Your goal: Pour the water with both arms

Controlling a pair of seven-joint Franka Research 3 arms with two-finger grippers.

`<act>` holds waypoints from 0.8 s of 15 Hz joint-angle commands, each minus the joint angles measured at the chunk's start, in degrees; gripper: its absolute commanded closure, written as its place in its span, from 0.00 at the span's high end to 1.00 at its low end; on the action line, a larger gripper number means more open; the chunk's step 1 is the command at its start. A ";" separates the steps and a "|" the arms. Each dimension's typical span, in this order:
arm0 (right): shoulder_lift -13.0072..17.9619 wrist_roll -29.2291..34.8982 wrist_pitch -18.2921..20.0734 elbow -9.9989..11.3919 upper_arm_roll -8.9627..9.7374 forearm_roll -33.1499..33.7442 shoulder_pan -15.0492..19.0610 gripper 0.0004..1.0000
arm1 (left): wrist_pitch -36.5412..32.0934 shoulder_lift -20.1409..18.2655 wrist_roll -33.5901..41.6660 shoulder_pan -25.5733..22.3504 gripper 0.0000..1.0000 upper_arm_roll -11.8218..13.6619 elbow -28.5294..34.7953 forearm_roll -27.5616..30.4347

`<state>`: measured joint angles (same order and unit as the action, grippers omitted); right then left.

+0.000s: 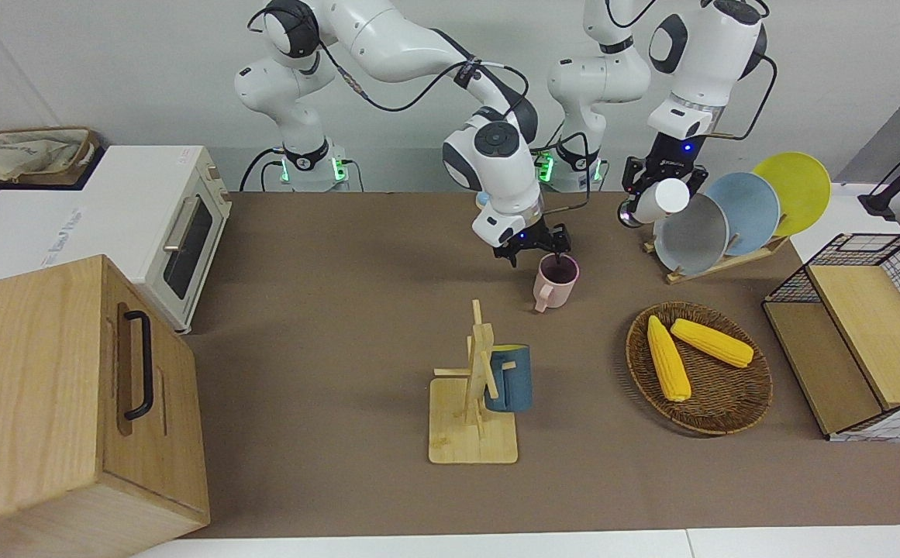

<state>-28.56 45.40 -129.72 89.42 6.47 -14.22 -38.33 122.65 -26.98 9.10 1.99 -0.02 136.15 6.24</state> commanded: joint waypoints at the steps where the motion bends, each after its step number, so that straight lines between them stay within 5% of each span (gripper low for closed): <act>1: -0.27 -0.75 10.69 -5.22 0.12 6.90 1.50 0.99 | -1.01 -1.40 0.39 1.00 0.00 0.11 0.08 -1.05; 5: 4.64 -15.40 16.94 -5.22 -0.93 10.88 5.54 0.99 | -2.77 -1.40 0.30 1.61 0.00 -0.68 0.61 -0.88; 10: 8.86 -31.49 24.24 -3.99 -5.58 13.69 8.53 0.99 | -2.68 -1.75 0.30 3.89 0.00 -0.68 2.71 1.31; 12: 12.10 -38.43 24.43 -0.76 -9.00 13.61 10.80 0.99 | -2.42 -2.19 0.30 4.77 0.00 -0.77 3.86 2.98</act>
<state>-20.51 14.25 -105.64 84.10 -0.10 -1.71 -29.79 120.39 -26.96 9.45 5.02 -1.24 138.56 7.22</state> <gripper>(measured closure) 0.009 0.366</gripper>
